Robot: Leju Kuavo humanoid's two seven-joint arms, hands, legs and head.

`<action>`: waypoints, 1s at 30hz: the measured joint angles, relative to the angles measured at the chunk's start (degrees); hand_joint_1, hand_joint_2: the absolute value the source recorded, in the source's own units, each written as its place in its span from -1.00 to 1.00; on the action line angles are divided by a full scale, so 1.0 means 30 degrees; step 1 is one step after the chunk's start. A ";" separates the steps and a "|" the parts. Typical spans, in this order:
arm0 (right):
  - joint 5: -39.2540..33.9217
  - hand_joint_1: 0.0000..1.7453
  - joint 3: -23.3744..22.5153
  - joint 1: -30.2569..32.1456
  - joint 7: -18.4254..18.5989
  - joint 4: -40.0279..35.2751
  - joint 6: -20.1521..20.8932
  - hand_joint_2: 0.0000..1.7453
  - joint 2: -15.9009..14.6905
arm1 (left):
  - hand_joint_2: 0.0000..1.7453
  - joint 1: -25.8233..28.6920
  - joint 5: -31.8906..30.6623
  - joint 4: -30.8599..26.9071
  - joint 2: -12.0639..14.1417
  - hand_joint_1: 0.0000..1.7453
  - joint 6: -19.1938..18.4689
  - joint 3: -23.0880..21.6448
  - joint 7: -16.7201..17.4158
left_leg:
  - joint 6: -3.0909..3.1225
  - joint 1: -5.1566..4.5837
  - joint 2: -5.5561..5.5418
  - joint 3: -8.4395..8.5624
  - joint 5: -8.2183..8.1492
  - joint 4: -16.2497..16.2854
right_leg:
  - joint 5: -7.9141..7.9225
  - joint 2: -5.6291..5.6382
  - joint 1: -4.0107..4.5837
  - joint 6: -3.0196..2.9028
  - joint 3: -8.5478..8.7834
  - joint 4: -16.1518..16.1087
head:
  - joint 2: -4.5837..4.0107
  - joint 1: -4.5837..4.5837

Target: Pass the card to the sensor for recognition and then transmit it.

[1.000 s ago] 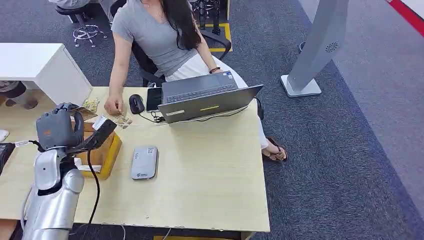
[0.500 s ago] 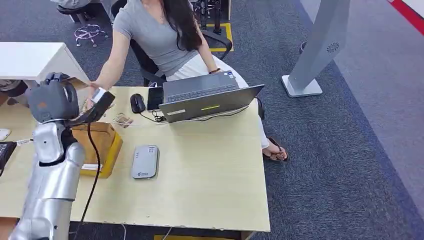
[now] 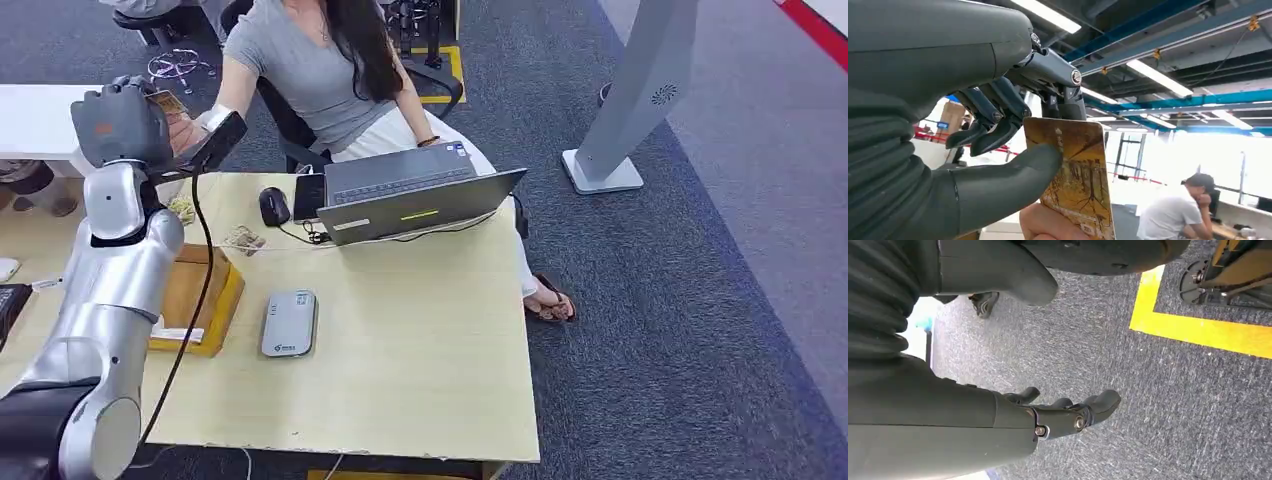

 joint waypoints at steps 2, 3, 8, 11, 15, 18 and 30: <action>-0.0007 -1.00 0.0015 0.0000 0.0000 0.0000 -0.0029 1.00 0.0007 | 1.00 -0.0042 0.0000 0.0305 -0.0022 1.00 0.0043 -0.0261 0.0036 | 0.0000 0.0000 0.0000 -0.0002 0.0000 -0.0002 | 0.0000 0.0000 0.0000 0.0000 0.0001 0.0000 | 0.0000 -0.0007; -0.0007 -1.00 0.0022 0.0000 0.0000 0.0000 -0.0029 1.00 0.0007 | 1.00 -0.0038 0.0000 0.0466 -0.0044 1.00 0.0110 -0.0343 0.0066 | 0.0000 0.0001 -0.0003 -0.0006 0.0001 -0.0002 | 0.0000 -0.0003 0.0000 0.0000 0.0000 0.0000 | 0.0000 0.0000; 0.0000 -1.00 0.0087 0.0002 0.0000 0.0000 -0.0029 1.00 0.0029 | 1.00 0.0114 0.0057 0.1011 -0.0146 -1.00 0.0182 -0.0648 0.0408 | 0.0001 0.0000 -0.0003 -0.0014 0.0001 -0.0002 | 0.0001 -0.0003 0.0000 0.0001 0.0003 0.0002 | 0.0000 0.0000; 0.0000 -1.00 0.0087 0.0005 0.0000 0.0000 -0.0029 1.00 0.0029 | -1.00 0.0290 0.0124 0.1216 -0.0109 -1.00 0.0335 -0.0648 0.0590 | 0.0001 0.0000 -0.0008 -0.0016 0.0002 -0.0001 | 0.0001 -0.0006 0.0000 0.0001 0.0003 0.0002 | 0.0000 0.0000; -0.0065 -1.00 0.0081 0.0007 0.0000 0.0000 -0.0029 1.00 0.0029 | -1.00 0.0484 0.0371 0.1398 0.0029 -1.00 0.0508 -0.0648 0.0366 | 0.0001 0.0000 -0.0007 -0.0020 0.0001 -0.0002 | 0.0000 -0.0005 0.0000 0.0001 0.0001 0.0002 | 0.0000 -0.0007; -0.0248 -1.00 0.0080 0.0011 0.0000 0.0000 -0.0051 1.00 0.0036 | -1.00 0.1256 0.0941 0.1295 0.0088 -1.00 0.1386 -0.0648 -0.0541 | 0.0001 -0.0002 -0.0007 -0.0021 0.0001 -0.0008 | 0.0000 -0.0005 -0.0001 0.0000 0.0004 0.0005 | 0.0000 0.0000; -0.1574 -1.00 -0.0758 0.0315 -0.0175 0.0000 -0.0394 1.00 0.0248 | -1.00 1.2152 0.9652 -0.8764 0.0583 -1.00 0.3338 0.0213 -0.6612 | -0.0010 -0.0007 0.0105 -0.0024 -0.0071 -0.0039 | -0.0049 0.0098 -0.0004 -0.0021 -0.0021 0.0001 | 0.0000 0.0000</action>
